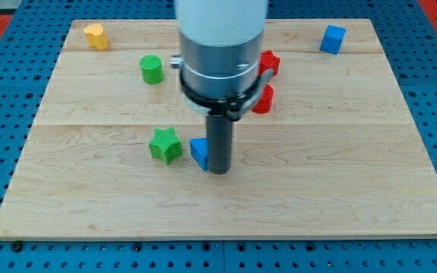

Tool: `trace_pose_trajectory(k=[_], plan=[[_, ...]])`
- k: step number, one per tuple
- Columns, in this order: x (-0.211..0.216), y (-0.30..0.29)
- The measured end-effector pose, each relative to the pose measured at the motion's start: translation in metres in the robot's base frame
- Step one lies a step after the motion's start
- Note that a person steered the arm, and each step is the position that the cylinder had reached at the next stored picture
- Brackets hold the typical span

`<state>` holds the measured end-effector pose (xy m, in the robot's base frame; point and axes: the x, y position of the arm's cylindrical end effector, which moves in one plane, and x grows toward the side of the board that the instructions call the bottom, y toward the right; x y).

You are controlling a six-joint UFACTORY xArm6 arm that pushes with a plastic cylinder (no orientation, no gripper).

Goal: Push the blue triangle to the center left

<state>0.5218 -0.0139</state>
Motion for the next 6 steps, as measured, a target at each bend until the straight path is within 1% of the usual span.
trace_pose_trajectory(k=[2,3,4,5,6], plan=[[-0.077,-0.062],[-0.077,-0.06],[-0.081,-0.017],[-0.1,-0.027],[-0.094,-0.097]])
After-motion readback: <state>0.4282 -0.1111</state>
